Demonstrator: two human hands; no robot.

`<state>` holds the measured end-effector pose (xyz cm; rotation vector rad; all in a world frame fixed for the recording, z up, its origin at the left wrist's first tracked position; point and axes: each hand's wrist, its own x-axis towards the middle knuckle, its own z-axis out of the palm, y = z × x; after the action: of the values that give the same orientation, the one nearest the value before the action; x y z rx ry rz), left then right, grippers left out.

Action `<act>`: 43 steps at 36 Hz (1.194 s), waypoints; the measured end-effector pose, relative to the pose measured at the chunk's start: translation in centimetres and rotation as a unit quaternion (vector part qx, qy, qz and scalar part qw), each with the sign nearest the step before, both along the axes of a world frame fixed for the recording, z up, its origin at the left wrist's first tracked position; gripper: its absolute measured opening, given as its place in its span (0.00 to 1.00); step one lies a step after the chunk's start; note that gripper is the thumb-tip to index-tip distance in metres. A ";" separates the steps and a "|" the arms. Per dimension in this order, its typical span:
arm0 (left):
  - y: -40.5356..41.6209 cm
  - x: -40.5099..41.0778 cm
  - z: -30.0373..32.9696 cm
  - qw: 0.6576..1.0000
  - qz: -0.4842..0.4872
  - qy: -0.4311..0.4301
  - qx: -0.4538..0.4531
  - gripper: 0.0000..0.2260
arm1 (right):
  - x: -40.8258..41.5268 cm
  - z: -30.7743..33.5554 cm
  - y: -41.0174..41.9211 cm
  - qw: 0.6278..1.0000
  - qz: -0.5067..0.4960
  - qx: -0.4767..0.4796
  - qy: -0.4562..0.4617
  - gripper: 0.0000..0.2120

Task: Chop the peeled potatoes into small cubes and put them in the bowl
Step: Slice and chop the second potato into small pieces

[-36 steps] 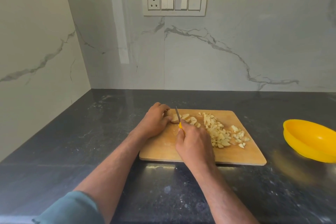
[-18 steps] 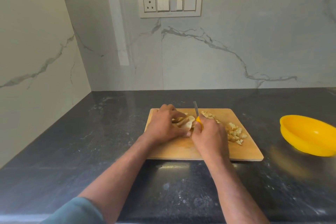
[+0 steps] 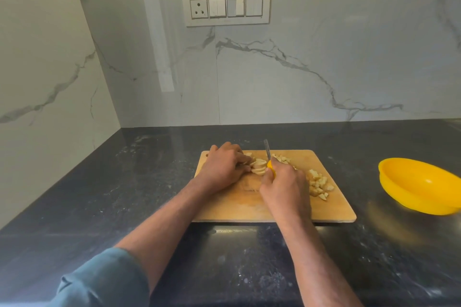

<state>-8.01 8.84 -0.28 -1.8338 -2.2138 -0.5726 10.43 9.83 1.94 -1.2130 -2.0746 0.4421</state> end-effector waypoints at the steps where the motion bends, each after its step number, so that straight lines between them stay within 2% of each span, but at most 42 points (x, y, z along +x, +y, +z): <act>1: 0.1 0.1 0.2 1.000 0.002 0.000 -0.003 0.15 | 0.0 0.0 0.0 1.000 -0.001 0.000 0.000 0.20; 10: 1.3 0.5 0.7 1.000 0.012 -0.026 0.011 0.16 | 0.1 0.1 0.1 1.000 -0.001 -0.016 0.021 0.19; 14: 0.9 0.1 -0.2 0.992 -0.054 -0.083 0.075 0.12 | 0.2 0.0 0.3 0.999 -0.002 -0.021 0.036 0.19; 16: 0.6 0.2 -0.4 0.989 -0.083 -0.098 0.076 0.11 | 0.3 0.0 0.4 0.999 0.000 -0.021 0.036 0.19; 21: 0.4 1.4 -0.1 0.996 -0.072 -0.013 0.040 0.14 | 0.1 -0.2 0.4 0.999 0.000 -0.017 0.027 0.19; 26: 0.5 2.5 0.4 0.993 -0.076 0.070 0.057 0.09 | 0.2 -0.4 0.4 1.000 -0.001 -0.010 0.021 0.19; 30: 0.8 2.7 0.4 0.994 -0.036 0.088 0.061 0.09 | 0.1 -0.4 0.3 1.000 -0.002 -0.003 0.027 0.18; 32: 1.0 2.6 0.2 0.996 -0.008 0.066 0.062 0.09 | 0.1 -0.4 0.3 1.000 0.000 -0.003 0.029 0.19; 38: 1.0 1.4 -0.1 0.992 0.038 -0.115 0.042 0.09 | 0.1 -0.4 0.4 0.999 0.008 -0.002 0.032 0.18; 43: 0.1 0.0 -0.1 0.990 0.053 -0.131 -0.002 0.11 | 0.0 -0.4 0.3 1.000 0.017 0.004 0.018 0.18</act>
<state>-8.02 8.97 -0.37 -1.7159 -2.4603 -0.8306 10.46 10.13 1.52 -1.1591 -2.0665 0.4669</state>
